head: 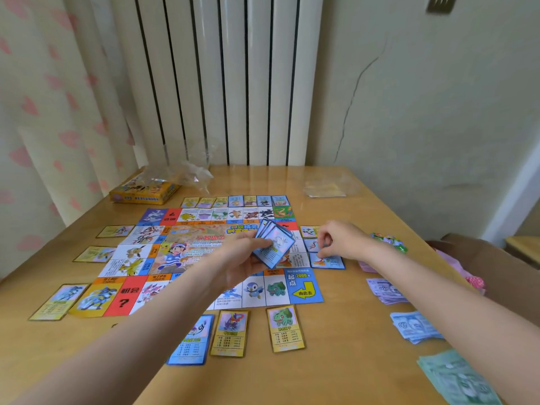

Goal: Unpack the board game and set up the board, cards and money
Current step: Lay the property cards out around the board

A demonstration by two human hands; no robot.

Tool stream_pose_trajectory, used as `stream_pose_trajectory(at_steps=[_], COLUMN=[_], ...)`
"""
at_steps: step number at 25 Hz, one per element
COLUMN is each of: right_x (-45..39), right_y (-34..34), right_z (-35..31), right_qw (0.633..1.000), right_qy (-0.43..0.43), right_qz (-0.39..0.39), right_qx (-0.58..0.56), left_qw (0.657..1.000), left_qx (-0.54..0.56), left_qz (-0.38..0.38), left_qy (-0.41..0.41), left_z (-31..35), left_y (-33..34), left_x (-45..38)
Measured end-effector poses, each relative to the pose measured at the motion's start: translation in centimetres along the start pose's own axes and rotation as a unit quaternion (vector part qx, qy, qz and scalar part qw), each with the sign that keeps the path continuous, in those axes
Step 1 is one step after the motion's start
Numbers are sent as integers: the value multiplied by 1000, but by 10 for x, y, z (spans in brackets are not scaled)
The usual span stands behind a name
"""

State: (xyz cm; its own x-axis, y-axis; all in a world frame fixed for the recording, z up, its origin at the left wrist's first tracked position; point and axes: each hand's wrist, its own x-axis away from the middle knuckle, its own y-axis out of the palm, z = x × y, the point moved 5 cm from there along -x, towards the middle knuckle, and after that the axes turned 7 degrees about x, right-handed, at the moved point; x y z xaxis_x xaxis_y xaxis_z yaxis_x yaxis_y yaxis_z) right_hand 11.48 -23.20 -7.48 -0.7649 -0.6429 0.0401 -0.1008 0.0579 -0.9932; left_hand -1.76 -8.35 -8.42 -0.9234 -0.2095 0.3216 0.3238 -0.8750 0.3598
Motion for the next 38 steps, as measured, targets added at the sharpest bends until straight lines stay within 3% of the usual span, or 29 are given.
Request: stream_pose_trajectory(at_steps=[2,4,6,7,12,16,19,22,26,30,35,38], right_x=[0,2,6,8,4,-9,-28,-56,-104,-169,-223,-239], right_y=[-7,-21,-28,-28,-16,-22,-31,-24,-5,16,43,46], right_z=[-9,-28,-54,-66,-96,-110,-139,-181,-238,-278,-317,-331], right_qw=[999,986,947,935,936,930,882,845,852,851,894,945], right_qy=[-15,-25,-41,-52,-90,-49,-43,-64,-68,-18,-9,-19], right_qz=[34,58,0,-34,-73,-23,40,33,-13,-26,-19,11], right_qx=[9,-151,-319,-349,-333,-363,-467,-531,-519,-524,-448,-326], left_qw=[1000,1000,999,999,998,996,993,985,970,938,926,932], left_qx=[2,8,13,14,14,39,32,51,46,27,44,43], left_qz=[-1,2,4,5,9,41,73,115,190,288,331,322], left_qy=[5,17,36,45,58,69,90,114,145,192,176,162], left_z=[0,0,2,2,3,18,37,58,83,110,119,115], left_y=[1,0,-3,-5,-21,-43,-72,-112,-178,-240,-293,-301], left_x=[1,2,2,3,14,21,26,26,21,23,14,7])
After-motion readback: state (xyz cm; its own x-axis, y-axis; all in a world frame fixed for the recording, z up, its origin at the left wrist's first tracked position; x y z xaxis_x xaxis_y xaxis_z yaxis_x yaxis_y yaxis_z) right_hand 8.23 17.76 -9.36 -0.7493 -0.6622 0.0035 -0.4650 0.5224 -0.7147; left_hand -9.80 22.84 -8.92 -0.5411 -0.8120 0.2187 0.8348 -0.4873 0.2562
